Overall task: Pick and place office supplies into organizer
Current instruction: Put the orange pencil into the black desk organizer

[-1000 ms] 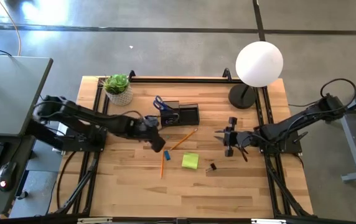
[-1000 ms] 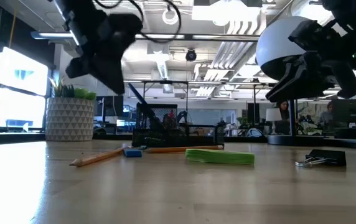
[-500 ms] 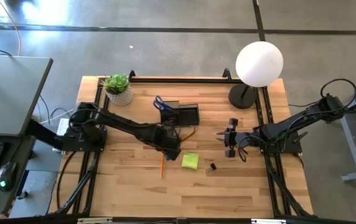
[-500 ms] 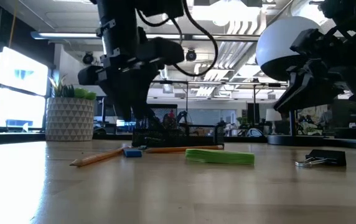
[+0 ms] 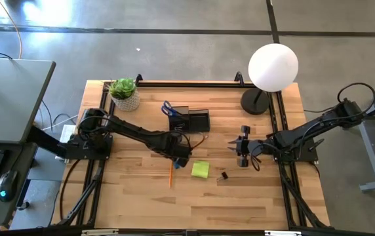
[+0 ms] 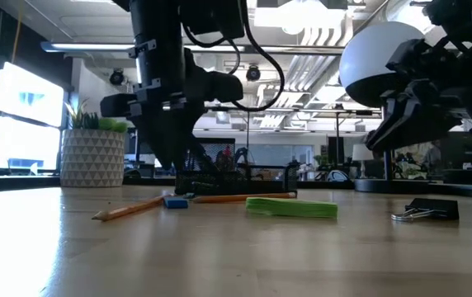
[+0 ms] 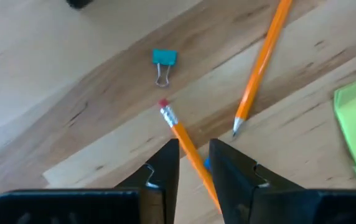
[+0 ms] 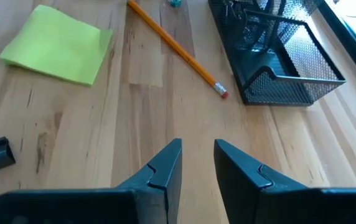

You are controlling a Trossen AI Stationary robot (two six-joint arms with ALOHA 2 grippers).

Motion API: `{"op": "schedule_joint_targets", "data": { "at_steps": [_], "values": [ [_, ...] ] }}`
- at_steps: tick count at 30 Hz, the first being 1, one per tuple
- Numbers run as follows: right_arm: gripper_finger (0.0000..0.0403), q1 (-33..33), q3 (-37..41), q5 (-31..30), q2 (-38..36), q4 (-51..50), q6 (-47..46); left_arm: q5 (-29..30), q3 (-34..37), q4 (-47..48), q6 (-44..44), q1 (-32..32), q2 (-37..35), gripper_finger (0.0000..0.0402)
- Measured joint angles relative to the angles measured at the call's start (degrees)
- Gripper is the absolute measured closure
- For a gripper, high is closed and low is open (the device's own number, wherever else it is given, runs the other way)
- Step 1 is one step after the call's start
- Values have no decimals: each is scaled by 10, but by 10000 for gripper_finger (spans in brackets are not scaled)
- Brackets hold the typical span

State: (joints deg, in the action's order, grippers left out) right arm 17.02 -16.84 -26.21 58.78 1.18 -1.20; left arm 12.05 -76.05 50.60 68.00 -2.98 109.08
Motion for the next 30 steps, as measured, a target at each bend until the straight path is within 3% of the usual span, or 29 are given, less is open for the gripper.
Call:
{"op": "schedule_joint_targets", "data": {
  "at_steps": [24, 30],
  "values": [
    [316, 0, 1, 12, 1, -6, -3, -12, 1, -4, 33, 0, 50, 339],
    [316, 0, 32, 12, 1, 38, 1, -11, 1, -3, 33, 0, 54, 339]
  ]
}}
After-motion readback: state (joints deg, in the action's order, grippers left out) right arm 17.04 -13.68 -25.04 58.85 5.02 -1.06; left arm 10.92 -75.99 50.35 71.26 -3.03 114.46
